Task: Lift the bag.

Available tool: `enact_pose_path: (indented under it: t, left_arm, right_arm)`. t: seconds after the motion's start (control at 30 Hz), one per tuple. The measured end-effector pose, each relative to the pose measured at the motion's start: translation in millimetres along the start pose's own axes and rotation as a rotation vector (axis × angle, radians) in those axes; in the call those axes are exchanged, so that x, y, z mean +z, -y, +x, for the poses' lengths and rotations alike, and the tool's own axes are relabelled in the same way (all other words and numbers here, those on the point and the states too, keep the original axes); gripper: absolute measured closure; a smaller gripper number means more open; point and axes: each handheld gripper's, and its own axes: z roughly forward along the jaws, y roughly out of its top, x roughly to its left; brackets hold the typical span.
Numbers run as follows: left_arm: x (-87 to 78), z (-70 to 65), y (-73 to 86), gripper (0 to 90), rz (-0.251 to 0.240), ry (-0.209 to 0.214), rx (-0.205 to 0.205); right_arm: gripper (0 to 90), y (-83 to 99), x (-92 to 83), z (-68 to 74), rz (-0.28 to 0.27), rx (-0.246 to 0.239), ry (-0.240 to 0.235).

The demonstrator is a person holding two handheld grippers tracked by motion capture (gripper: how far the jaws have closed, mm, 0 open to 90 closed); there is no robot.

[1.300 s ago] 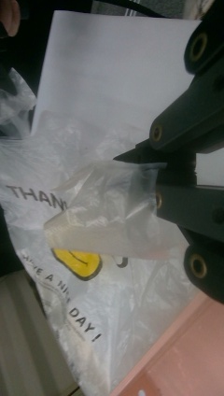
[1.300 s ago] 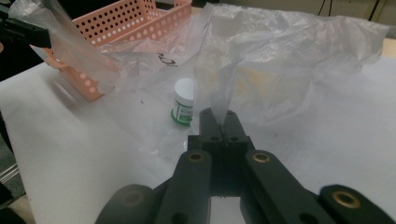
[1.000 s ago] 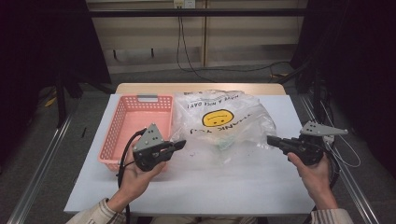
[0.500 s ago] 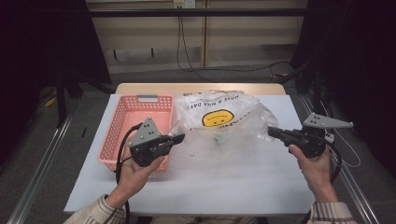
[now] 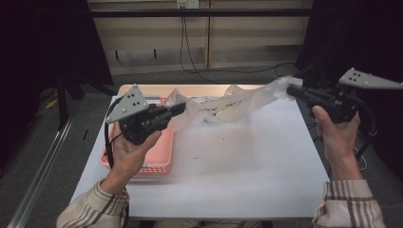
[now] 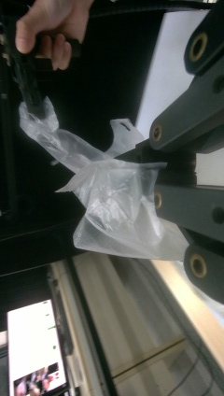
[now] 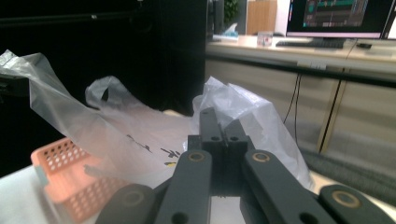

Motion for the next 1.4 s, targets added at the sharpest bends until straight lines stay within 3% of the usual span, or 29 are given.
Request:
enact_pose_path:
  t: [0.2, 0.4, 0.63, 0.7, 0.83, 0.9, 0.97, 1.0, 1.03, 1.17, 1.4]
  left_arm:
    - [0.1, 4.4, -30.8, 90.0, -0.042, -0.023, 0.028]
    - [-0.8, 20.0, -57.5, 90.0, -0.060, -0.064, 0.042]
    - [2.6, 37.0, -73.5, 90.0, -0.071, -0.099, 0.014]
    - [2.5, 42.5, -77.6, 90.0, -0.089, -0.112, -0.014]
    - [0.3, 46.8, -85.4, 90.0, -0.107, -0.124, -0.023]
    - [-0.5, 49.1, -83.3, 90.0, -0.077, -0.129, 0.000]
    - [2.5, 50.9, -73.8, 90.0, -0.072, -0.136, -0.020]
    - [3.2, 53.4, -68.6, 90.0, -0.058, -0.138, -0.012]
    - [5.2, 54.7, -63.3, 90.0, -0.062, -0.137, -0.037]
    - [11.8, 65.8, -46.0, 90.0, -0.017, -0.163, -0.059]
    - [26.3, 86.8, -15.0, 90.0, 0.039, -0.185, -0.124]
  right_arm:
    - [90.0, -38.2, 8.1, 1.9, -0.045, -0.041, 0.005]
    - [90.0, -72.2, 13.6, -3.8, -0.069, -0.051, 0.035]
    - [90.0, -93.8, 28.8, -8.6, -0.042, -0.059, 0.057]
    - [90.0, -98.5, 32.2, -9.4, -0.044, -0.059, 0.060]
    - [90.0, -104.5, 36.6, -13.1, -0.056, -0.053, 0.064]
    - [90.0, -102.3, 38.1, -15.2, -0.057, -0.049, 0.064]
    - [90.0, -93.5, 41.0, -18.5, -0.042, -0.044, 0.064]
    - [90.0, -87.6, 42.5, -20.4, -0.032, -0.041, 0.069]
    - [90.0, -81.5, 43.5, -22.5, -0.031, -0.029, 0.069]
    - [90.0, -59.9, 44.1, -33.2, -0.018, 0.014, 0.071]
    - [90.0, -33.8, 47.9, -44.3, 0.019, 0.046, 0.080]
